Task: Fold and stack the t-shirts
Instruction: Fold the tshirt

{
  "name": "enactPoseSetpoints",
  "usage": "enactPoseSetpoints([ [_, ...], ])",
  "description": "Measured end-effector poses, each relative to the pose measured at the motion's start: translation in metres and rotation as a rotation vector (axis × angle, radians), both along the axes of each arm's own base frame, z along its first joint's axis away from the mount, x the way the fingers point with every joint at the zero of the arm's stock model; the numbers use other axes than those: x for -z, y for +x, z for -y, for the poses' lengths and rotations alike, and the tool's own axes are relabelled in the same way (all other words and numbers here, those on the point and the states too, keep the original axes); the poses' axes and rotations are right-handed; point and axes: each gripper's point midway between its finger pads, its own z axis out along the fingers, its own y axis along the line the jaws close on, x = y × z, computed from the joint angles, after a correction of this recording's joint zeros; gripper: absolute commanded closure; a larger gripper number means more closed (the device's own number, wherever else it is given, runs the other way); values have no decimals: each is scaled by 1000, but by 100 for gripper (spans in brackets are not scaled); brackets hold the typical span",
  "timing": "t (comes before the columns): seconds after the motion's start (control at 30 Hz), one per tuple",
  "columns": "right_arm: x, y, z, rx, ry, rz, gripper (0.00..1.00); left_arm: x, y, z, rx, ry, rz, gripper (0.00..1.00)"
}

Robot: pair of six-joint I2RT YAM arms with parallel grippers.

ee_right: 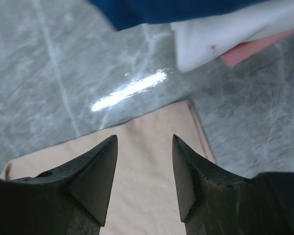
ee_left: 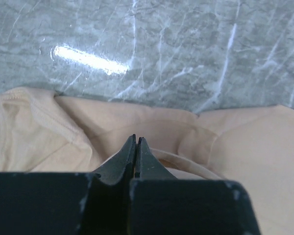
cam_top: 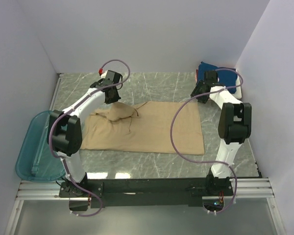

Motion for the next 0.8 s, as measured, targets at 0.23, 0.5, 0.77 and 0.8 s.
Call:
enactPoseSetpoints([
  [0.23, 30, 2, 24, 54, -15, -89, 48, 5, 23, -22, -40, -1, -14, 99],
  [0.5, 38, 8, 38, 84, -23, -106, 52, -22, 54, -35, -66, -15, 60, 99],
  [0.77, 57, 6, 40, 88, -29, -147, 58, -9, 61, -35, -51, -27, 31, 99],
  [0.8, 57, 6, 40, 88, -29, -149, 59, -8, 61, -35, -52, -28, 29, 99],
])
